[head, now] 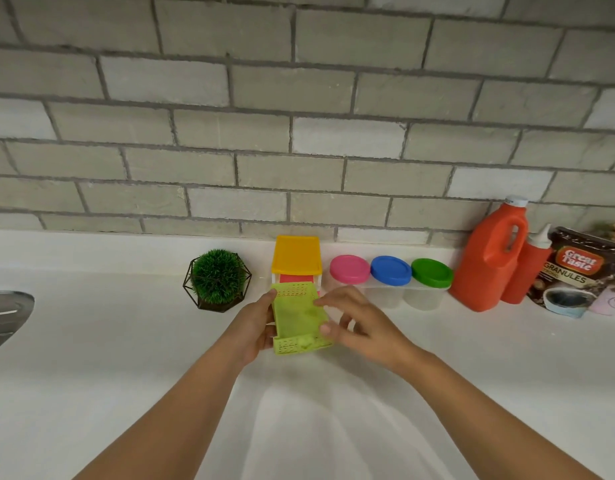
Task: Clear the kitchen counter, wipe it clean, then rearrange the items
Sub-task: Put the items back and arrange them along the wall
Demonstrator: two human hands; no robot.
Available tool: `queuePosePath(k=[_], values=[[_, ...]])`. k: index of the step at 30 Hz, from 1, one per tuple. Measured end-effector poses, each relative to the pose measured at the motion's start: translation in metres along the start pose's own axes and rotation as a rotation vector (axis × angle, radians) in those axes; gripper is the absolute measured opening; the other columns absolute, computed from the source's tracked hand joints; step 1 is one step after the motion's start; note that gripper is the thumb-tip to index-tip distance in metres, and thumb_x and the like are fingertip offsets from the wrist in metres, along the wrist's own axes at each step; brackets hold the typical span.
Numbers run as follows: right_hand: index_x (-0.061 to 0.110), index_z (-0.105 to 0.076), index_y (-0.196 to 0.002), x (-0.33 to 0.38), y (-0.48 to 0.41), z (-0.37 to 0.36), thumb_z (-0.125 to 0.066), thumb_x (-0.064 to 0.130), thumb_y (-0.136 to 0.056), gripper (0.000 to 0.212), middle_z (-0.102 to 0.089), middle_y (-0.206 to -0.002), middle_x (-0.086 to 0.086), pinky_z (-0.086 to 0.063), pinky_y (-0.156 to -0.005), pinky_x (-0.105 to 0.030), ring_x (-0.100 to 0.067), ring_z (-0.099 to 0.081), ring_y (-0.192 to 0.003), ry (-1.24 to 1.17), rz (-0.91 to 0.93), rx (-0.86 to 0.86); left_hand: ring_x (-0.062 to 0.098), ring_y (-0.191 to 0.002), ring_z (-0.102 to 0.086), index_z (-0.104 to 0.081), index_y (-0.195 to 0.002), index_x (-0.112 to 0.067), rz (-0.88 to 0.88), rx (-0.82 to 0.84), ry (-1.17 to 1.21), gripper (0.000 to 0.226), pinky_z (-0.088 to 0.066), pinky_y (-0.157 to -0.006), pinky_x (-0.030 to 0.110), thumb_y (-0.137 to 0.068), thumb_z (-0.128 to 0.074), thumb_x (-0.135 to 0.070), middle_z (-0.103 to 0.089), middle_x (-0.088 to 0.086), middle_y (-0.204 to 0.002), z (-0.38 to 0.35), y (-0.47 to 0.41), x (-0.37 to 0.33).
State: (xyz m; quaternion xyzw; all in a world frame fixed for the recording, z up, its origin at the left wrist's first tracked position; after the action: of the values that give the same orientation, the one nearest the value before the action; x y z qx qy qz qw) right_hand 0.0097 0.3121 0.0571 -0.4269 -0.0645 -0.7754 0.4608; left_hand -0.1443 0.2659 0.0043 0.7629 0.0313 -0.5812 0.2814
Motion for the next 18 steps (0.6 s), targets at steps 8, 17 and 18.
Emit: queuePosePath(k=[8, 17, 18], values=[[0.009, -0.069, -0.106, 0.006, -0.001, -0.010, -0.058, 0.023, -0.089, 0.024, -0.056, -0.115, -0.004, -0.035, -0.069, -0.002, -0.003, -0.051, -0.081, 0.260, 0.086, 0.002, 0.019, -0.072, -0.061, -0.062, -0.086, -0.016, -0.020, 0.011, -0.011, 0.039, -0.047, -0.060, 0.031, -0.099, -0.034, -0.040, -0.065, 0.005, -0.081, -0.010, 0.000, -0.011], [0.001, -0.067, -0.095, 0.006, -0.010, -0.019, -0.060, 0.015, -0.089, 0.016, -0.057, -0.102, -0.007, -0.032, -0.070, 0.000, -0.001, -0.044, -0.081, 0.295, 0.160, -0.005, 0.021, -0.068, -0.054, -0.053, -0.094, -0.011, -0.247, -0.187, -0.255, 0.030, -0.043, -0.061, 0.029, -0.100, -0.033, -0.033, -0.057, 0.008, -0.088, 0.018, -0.006, -0.030], [0.001, -0.067, -0.095, 0.005, -0.011, -0.020, -0.060, 0.015, -0.089, 0.016, -0.056, -0.102, -0.006, -0.032, -0.070, 0.001, 0.001, -0.043, -0.081, 0.294, 0.164, -0.008, 0.021, -0.073, -0.053, -0.053, -0.100, -0.011, -0.337, -0.226, -0.290, 0.025, -0.044, -0.064, 0.030, -0.099, -0.036, -0.029, -0.055, 0.007, -0.092, 0.024, -0.008, -0.035]])
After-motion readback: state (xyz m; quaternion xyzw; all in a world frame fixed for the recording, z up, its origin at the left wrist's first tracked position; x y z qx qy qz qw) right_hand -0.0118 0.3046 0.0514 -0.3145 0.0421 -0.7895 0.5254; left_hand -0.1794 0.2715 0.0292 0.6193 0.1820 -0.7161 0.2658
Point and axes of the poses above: each hand's wrist, its own y-axis away from the middle knuckle, its own z-axis out of the back of the hand, x = y × z, the point moved 7 cm from there along -y, towards the middle knuckle
